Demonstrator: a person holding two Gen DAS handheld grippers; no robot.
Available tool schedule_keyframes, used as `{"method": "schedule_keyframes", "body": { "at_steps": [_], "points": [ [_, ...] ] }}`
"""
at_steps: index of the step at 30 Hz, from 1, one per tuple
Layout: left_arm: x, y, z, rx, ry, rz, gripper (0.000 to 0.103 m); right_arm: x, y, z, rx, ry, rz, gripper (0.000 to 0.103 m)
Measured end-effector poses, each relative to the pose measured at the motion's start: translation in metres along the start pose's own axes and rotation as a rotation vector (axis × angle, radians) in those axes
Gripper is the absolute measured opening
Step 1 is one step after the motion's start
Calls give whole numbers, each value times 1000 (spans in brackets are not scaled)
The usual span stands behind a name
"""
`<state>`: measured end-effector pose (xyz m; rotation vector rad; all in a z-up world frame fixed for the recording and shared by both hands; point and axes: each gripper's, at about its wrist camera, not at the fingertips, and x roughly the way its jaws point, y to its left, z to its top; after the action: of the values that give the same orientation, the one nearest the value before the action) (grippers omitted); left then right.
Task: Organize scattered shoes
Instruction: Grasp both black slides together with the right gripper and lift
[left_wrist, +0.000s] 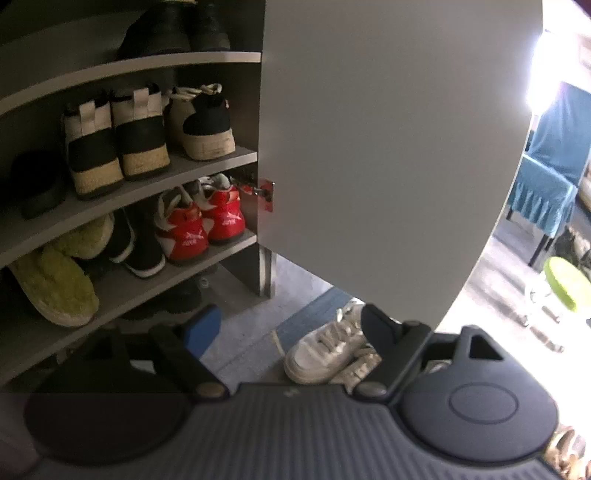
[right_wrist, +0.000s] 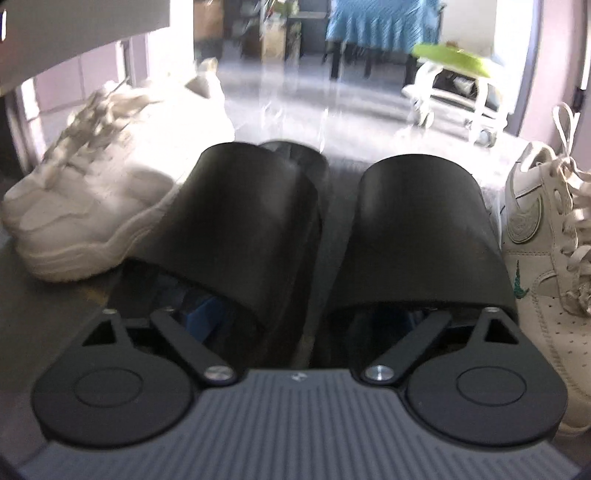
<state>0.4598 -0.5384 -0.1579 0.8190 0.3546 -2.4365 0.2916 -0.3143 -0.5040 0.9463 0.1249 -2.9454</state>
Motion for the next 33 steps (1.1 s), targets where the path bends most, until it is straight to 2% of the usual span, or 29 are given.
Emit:
{"method": "schedule_keyframes", "body": {
  "at_steps": [1, 4, 5, 6, 7, 10, 14, 20, 26, 30, 33],
  "points": [
    [-2, 3, -3, -2, 6, -7, 85, 2, 1, -2, 1, -22, -8, 97],
    [-1, 10, -12, 5, 44, -8, 84, 8, 2, -3, 48, -14, -33, 92],
    [0, 11, -12, -3, 59, -5, 84, 7, 0, 0, 70, -10, -35, 82],
    [1, 11, -12, -27, 86, 0, 84, 6, -2, 3, 91, -5, -37, 78],
    [2, 15, -11, -52, 98, -3, 84, 6, -4, 6, 108, -2, -38, 70],
    [0, 22, -5, -95, 93, -16, 84, 4, -3, 16, 90, -16, -9, 38],
    [-7, 18, 5, -103, 49, -26, 84, -12, -18, 43, 102, -13, -10, 25],
    [-5, 2, 11, -92, 27, -37, 84, -42, -41, 75, 88, 34, 31, 21],
    [6, -7, 16, -88, 26, -23, 85, -80, -41, 91, 41, 100, 77, 20],
    [10, -2, 17, -83, 42, -2, 85, -107, -36, 103, 14, 134, 131, 20],
    [12, 10, 19, -94, 26, 41, 85, -133, -31, 115, -34, 122, 221, 20]
  ]
}}
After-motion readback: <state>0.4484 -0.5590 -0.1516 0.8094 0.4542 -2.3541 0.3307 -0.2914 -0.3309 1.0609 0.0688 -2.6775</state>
